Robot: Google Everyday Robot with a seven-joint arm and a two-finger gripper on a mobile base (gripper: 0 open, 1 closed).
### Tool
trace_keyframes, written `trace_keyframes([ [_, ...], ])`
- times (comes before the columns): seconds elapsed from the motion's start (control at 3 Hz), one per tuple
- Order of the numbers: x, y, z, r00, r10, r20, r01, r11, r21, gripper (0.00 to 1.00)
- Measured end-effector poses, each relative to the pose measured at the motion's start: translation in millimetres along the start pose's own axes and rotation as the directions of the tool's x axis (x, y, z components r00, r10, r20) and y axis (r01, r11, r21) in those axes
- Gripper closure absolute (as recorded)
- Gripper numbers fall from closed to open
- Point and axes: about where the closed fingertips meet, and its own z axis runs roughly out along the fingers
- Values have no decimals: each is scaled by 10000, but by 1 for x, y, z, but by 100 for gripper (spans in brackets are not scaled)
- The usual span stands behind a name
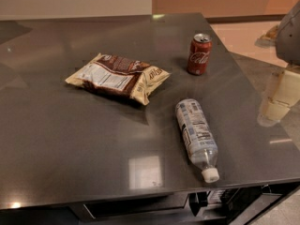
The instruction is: Pick blue plastic bottle
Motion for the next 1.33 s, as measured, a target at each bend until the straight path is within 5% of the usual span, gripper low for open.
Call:
trace_keyframes([
  [0.33,-13,-3,10,9930,-1081,480,1100,9932,-382,0],
  [0.67,-41,1,38,9417,-2931,1653,3150,9405,-1271,0],
  [1.0,-65,14,59,8392,-4699,2736,5221,8370,-1637,0],
  [1.33,-82,27,73,6997,-6258,3448,6985,7006,-1458,0],
])
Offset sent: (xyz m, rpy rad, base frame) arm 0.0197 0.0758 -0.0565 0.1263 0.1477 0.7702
